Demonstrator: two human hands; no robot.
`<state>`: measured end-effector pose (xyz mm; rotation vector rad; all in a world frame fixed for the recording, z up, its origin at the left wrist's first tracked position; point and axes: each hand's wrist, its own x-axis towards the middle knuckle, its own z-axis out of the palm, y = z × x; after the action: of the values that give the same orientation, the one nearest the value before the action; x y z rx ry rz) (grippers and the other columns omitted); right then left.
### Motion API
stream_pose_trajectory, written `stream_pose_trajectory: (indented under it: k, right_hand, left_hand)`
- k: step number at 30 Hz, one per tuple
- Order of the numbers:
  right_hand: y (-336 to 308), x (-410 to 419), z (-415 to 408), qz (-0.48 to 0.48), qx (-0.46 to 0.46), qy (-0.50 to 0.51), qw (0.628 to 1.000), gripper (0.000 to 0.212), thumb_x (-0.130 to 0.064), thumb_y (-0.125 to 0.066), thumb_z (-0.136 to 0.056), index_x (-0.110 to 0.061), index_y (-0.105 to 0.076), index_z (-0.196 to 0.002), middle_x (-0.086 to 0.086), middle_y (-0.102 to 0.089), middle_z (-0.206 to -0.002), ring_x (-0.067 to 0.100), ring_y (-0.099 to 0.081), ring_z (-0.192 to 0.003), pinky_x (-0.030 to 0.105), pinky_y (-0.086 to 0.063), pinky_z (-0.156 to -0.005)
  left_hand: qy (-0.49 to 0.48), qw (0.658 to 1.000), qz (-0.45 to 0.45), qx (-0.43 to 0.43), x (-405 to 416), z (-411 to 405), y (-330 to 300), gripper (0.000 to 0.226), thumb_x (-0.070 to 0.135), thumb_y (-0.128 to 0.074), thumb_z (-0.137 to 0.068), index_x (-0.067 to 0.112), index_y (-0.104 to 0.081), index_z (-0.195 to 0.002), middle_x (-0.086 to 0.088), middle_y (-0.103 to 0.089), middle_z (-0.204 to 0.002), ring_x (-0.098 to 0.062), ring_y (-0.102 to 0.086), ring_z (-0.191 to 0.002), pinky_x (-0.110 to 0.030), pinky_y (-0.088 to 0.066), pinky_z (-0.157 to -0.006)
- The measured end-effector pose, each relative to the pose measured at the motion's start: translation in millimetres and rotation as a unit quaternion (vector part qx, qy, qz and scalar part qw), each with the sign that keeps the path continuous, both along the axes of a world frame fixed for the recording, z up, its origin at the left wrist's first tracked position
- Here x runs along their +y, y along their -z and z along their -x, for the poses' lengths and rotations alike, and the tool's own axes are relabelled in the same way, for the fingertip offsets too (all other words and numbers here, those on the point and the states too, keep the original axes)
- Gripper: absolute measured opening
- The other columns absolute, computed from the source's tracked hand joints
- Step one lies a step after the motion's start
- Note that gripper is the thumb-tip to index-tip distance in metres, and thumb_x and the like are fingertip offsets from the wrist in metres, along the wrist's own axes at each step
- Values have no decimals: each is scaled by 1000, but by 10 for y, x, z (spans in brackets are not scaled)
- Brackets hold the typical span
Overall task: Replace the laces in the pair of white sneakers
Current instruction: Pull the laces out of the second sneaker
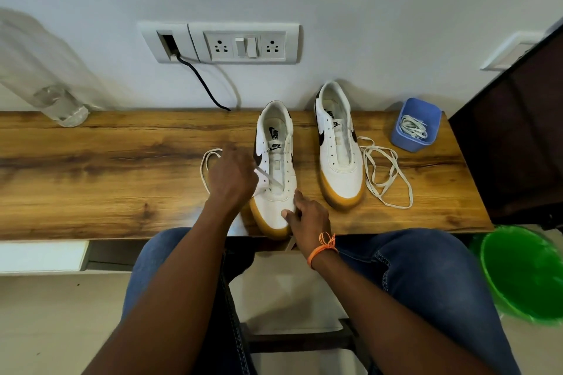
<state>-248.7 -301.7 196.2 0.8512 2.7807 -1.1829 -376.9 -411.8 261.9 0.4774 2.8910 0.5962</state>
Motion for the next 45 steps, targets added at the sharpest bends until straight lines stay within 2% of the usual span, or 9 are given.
stream_pose_trajectory:
  k: [4,8,14,22,28,32,35,41,45]
  right_hand:
    - [1,-3,7,0,-16,-3,1000,61,-22,-68,-90,-7,-43,-145,13,-61,-128,26,-55,-118,37,-49,-99]
    - [-27,14,11,-8,-29,-6,1000,65,-29,-67,-90,-14,-39,-147,11,-61,-127,26,-56,-116,39,-51,-94]
    - [-42,-55,-39,-76,-32,-20,996,69,-31,-63,-92,-20,-29,-151,9,-47,-132,26,-55,-111,37,-51,-89]
    - [5,-41,0,-74,-27,-40,996,64,-28,-60,-95,-20,-31,-151,9,-41,-138,23,-53,-115,31,-49,-96]
    - [-4,-44,33,-68,-41,-46,996,67,-25,-58,-97,-21,-23,-154,8,-35,-139,22,-51,-116,27,-47,-96]
    - [23,-51,61,-77,-52,-44,995,68,-22,-55,-98,-21,-18,-155,9,-33,-140,22,-48,-117,26,-45,-99]
    - [45,-59,74,-78,-60,-37,994,69,-19,-53,-99,-23,-14,-155,8,-32,-139,20,-46,-118,25,-44,-99]
    - [71,-72,80,-56,-64,-23,996,68,-17,-50,-100,-25,-10,-155,9,-26,-141,22,-41,-119,27,-41,-102]
    - [120,-98,95,-43,-48,-19,998,56,-22,-48,-101,-23,-23,-151,9,-31,-138,25,-45,-116,31,-43,-101]
  left_hand:
    - [-5,998,60,-31,-35,-106,17,21,2,-52,-88,7,-61,-107,-19,-46,-127,-38,-60,-92,-48,-53,-78]
    - [-4,1000,21,-9,58,-130,48,26,1,-59,-85,5,-59,-111,-15,-42,-131,-35,-59,-93,-47,-54,-75]
    - [148,989,9,-24,163,-237,187,23,14,-65,-90,13,-70,-112,-7,-42,-120,-26,-62,-91,-36,-55,-73]
    - [159,986,32,-31,217,-169,300,11,12,-68,-86,16,-73,-95,-5,-50,-108,-26,-61,-91,-44,-56,-74]
    - [114,989,90,30,263,-260,302,22,24,-56,-91,20,-70,-107,2,-51,-121,-28,-42,-116,-39,-39,-92]
    - [99,995,-3,-24,294,-270,372,13,6,-66,-82,6,-70,-95,-5,-55,-108,-22,-55,-99,-29,-49,-79]
    - [46,996,-50,-66,288,-252,355,8,-5,-65,-80,2,-69,-82,-7,-60,-92,-19,-60,-86,-21,-44,-66]
    - [-18,988,-83,-130,266,-201,239,13,-4,-63,-84,0,-75,-82,-9,-71,-91,-9,-58,-75,-10,-36,-55]
    - [-52,983,-99,-147,242,-174,231,16,-1,-61,-85,1,-77,-80,-11,-74,-87,-15,-65,-79,-19,-42,-63]
